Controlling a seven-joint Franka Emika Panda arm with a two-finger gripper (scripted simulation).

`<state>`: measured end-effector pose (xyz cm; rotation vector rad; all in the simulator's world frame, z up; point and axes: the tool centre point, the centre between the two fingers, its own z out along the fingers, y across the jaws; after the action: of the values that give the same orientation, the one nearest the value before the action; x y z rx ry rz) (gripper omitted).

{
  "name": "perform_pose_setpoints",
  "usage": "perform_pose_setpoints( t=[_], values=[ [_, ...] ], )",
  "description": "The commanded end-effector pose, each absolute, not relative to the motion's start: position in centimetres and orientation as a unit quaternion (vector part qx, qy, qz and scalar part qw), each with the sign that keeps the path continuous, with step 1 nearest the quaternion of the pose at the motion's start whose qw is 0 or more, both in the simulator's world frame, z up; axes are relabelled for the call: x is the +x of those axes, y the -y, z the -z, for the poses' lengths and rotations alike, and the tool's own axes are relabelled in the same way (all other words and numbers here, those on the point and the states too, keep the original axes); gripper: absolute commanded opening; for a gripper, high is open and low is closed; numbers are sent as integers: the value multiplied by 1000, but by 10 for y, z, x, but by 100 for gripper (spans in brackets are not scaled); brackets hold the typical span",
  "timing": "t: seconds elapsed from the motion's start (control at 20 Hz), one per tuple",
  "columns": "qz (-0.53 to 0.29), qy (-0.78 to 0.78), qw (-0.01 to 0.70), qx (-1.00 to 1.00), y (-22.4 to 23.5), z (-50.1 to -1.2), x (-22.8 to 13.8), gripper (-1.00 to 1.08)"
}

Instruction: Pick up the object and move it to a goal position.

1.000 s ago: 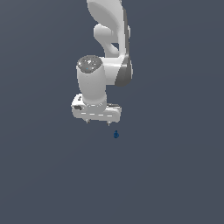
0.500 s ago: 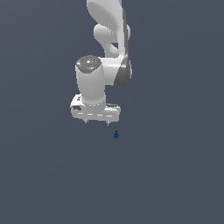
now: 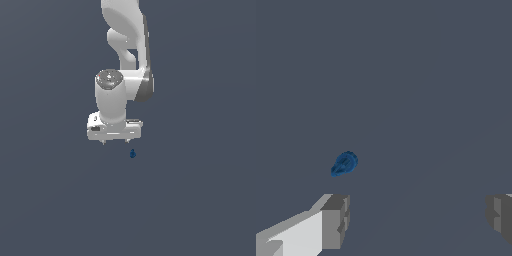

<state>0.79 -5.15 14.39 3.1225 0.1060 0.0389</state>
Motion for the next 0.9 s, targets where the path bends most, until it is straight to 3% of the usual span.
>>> perform_pose_setpoints(
  t=[0.0,0.85],
  values=[
    [-10,-69,9,998,44,-138,7,100],
    [-1,-319,2,948,-13,-99,1,100]
  ],
)
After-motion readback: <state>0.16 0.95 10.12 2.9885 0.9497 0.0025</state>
